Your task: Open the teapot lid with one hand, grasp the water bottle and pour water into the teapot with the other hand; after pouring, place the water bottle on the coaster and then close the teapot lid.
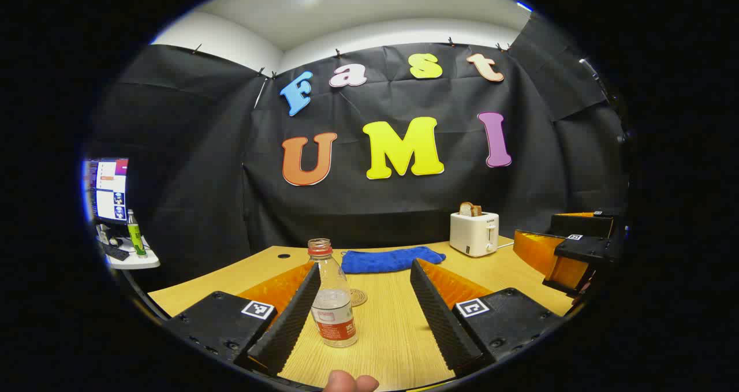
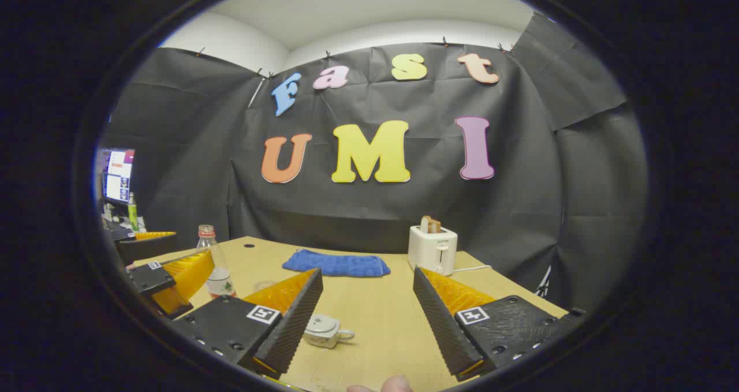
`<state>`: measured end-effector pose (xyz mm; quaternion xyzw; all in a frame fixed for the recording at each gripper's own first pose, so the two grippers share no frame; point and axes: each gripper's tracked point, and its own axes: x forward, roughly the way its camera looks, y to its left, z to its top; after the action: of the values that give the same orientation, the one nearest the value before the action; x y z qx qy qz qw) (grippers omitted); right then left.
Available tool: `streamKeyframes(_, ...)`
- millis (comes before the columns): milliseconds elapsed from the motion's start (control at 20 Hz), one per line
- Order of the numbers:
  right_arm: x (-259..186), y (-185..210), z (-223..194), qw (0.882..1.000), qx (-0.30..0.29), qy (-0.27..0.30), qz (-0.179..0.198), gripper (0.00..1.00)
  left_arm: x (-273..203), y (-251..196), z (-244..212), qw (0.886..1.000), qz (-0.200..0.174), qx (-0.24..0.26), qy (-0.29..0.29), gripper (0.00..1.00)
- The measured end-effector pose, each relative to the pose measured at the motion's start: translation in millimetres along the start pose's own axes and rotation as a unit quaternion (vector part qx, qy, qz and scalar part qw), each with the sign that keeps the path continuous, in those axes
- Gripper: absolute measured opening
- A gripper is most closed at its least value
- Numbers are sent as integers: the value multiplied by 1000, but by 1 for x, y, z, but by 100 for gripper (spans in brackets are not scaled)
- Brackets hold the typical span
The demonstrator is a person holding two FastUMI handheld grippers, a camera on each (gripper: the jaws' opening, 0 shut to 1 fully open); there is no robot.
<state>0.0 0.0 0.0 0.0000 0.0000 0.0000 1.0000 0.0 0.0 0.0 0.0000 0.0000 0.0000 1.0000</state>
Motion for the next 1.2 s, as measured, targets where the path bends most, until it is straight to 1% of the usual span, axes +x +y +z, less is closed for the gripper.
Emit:
streamKeyframes(50,0,0,-1,1000,1,0,0,95,0,0,1,1000,2,1,0,98)
streamKeyframes(150,0,-1,-1,1000,6,-1,-2,95,0,3,2,1000,5,4,-4,98)
streamKeyframes(200,0,-1,0,1000,7,-1,-4,97,0,5,2,1000,7,4,-3,98)
streamKeyframes(300,0,-1,0,1000,6,-2,-6,97,1,6,0,1000,10,2,-2,98)
streamKeyframes(350,0,-2,1,1000,6,-3,-7,95,0,7,2,1000,12,2,-1,98)
streamKeyframes(400,0,-1,2,1000,7,-4,-5,97,0,8,3,1000,12,3,-3,98)
streamKeyframes(500,-1,0,1,1000,8,-4,-3,97,-1,9,4,1000,13,4,-4,98)
streamKeyframes(550,-1,0,1,1000,8,-3,-3,95,-1,8,4,1000,13,5,-4,98)
streamKeyframes(600,-1,1,1,1000,8,-2,-1,97,-1,9,3,1000,14,5,-4,98)
streamKeyframes(900,-1,7,-4,1000,8,3,7,97,-2,9,7,1000,15,4,-6,98)
streamKeyframes(950,0,8,-5,1000,7,4,9,97,-2,11,7,1000,16,5,-6,98)
streamKeyframes(1000,1,9,-7,1000,6,5,10,95,-2,12,8,1000,17,5,-7,98)
streamKeyframes(1100,6,12,-15,1000,4,9,10,95,-3,15,10,1000,21,6,-9,98)
streamKeyframes(1150,8,13,-21,1000,3,12,11,97,-3,18,10,1000,23,5,-10,98)
streamKeyframes(1200,12,16,-27,1000,3,18,13,97,-4,21,11,1000,25,4,-10,98)
